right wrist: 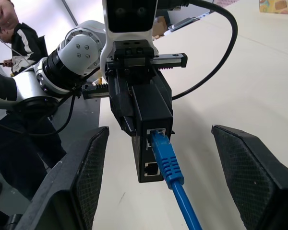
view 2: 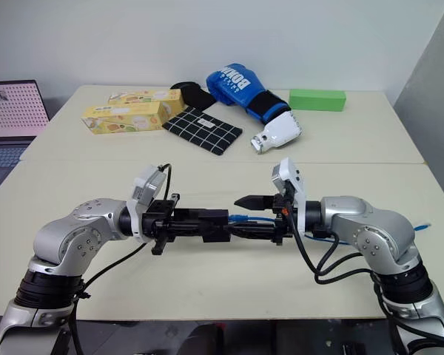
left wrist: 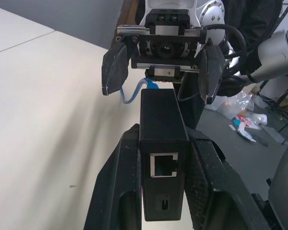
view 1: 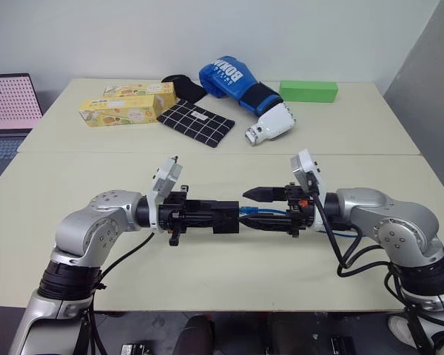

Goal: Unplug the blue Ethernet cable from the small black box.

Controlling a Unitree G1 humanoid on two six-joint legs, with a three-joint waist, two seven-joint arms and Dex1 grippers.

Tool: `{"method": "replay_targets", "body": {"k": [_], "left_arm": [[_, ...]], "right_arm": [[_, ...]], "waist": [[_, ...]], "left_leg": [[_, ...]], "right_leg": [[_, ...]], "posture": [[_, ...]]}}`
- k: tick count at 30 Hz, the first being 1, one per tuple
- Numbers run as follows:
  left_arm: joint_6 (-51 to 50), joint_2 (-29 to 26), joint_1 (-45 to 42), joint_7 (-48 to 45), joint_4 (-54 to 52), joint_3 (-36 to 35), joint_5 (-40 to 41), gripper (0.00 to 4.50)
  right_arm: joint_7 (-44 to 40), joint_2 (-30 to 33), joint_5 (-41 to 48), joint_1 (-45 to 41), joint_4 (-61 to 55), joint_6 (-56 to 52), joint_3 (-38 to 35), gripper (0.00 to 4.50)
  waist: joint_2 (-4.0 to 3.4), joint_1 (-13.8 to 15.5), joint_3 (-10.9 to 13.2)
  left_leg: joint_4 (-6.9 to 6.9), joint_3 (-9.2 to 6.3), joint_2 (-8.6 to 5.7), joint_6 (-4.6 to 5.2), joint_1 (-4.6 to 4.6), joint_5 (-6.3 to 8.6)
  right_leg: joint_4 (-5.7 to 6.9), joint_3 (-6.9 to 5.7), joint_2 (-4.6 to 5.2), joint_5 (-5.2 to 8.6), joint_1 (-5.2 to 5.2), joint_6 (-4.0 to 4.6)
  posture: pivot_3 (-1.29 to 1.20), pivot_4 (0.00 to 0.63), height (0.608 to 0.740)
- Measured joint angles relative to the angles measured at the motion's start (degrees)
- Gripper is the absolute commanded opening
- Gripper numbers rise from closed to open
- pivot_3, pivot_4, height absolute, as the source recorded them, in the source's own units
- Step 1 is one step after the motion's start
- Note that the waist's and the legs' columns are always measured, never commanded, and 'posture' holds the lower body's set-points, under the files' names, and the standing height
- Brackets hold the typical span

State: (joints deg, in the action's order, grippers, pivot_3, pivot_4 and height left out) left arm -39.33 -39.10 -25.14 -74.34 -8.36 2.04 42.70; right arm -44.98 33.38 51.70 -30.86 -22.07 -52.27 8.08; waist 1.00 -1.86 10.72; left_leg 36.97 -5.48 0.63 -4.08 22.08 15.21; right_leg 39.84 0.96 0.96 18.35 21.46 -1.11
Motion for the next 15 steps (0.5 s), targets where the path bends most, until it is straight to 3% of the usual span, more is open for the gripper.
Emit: {"method": "replay_targets", "body": {"k": [5, 8, 15], "left_arm": [[0.0, 0.0, 0.0, -0.05, 0.0, 0.0, -0.12, 0.8], [-0.01, 0.0, 0.0, -0.03, 0.0, -0.01, -0.12, 0.8], [-0.04, 0.0, 0.01, 0.14, -0.01, -0.06, -0.16, 0.8]], "right_arm": [[-0.4, -0.13, -1.44, -0.67, 0.59, -0.16, 0.06, 3.62], [-1.22, -0.12, -2.28, -0.67, 0.92, -0.14, 0.34, 3.15], [-3.12, 0.07, -5.24, -0.67, 1.1, 0.43, 1.3, 1.49]], "waist": [[0.0, 0.01, 0.0], [0.0, 0.0, 0.0], [0.0, 0.01, 0.0]], "left_leg": [[0.0, -0.01, 0.0, 0.0, 0.0, 0.0], [0.0, 0.0, 0.0, 0.0, 0.0, 0.0], [0.0, 0.0, 0.01, 0.0, 0.0, 0.0]], "right_leg": [[-0.01, 0.0, -0.01, 0.0, 0.0, 0.0], [-0.01, 0.0, -0.01, 0.0, 0.0, 0.0], [-0.01, -0.01, -0.01, 0.0, 0.0, 0.0]], "posture": [[0.0, 0.15, 0.74], [0.0, 0.15, 0.74], [0.0, 0.15, 0.74]]}}
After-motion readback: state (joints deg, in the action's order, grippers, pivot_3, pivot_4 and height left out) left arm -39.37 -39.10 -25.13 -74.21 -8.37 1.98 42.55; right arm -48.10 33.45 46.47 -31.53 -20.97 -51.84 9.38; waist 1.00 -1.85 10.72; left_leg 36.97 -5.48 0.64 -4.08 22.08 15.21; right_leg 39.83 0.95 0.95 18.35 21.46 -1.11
